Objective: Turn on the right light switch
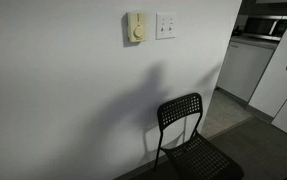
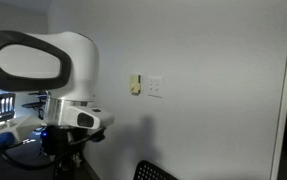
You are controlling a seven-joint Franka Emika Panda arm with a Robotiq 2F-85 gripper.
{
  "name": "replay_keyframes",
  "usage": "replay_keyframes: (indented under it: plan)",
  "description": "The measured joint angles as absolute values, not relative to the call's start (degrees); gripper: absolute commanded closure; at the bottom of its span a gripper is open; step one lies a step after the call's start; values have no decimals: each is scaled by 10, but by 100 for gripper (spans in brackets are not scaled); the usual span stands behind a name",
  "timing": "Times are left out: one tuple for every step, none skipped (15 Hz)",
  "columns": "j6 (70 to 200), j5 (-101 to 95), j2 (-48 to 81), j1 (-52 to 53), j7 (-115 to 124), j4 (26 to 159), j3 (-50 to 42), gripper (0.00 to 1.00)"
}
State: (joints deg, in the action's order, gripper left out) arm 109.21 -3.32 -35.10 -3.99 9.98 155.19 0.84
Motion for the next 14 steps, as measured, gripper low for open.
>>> replay_keyframes:
  plan:
    - [1092, -33, -351, -40, 100, 1552, 8, 0]
    - [1092, -33, -351, -40, 100, 1552, 8, 0]
    - [1092, -33, -351, -40, 100, 1552, 8, 0]
    - [1092, -33, -351, -39, 99, 1552, 8, 0]
    - [1093, -34, -351, -38, 97, 1552, 9, 0]
    - [1096, -37, -351, -36, 94, 1551, 10, 0]
    - [1104, -42, -351, -33, 89, 1551, 12, 0]
    - [1114, -50, -350, -28, 80, 1549, 16, 0]
    - [1126, -56, -347, -22, 71, 1546, 20, 0]
    - [1138, -65, -344, -15, 61, 1543, 24, 0]
    - [1152, -74, -340, -9, 50, 1541, 27, 0]
    - [1168, -85, -335, -2, 40, 1538, 30, 0]
    - [1186, -96, -330, 3, 33, 1535, 33, 0]
    - [1207, -109, -322, 6, 29, 1530, 37, 0]
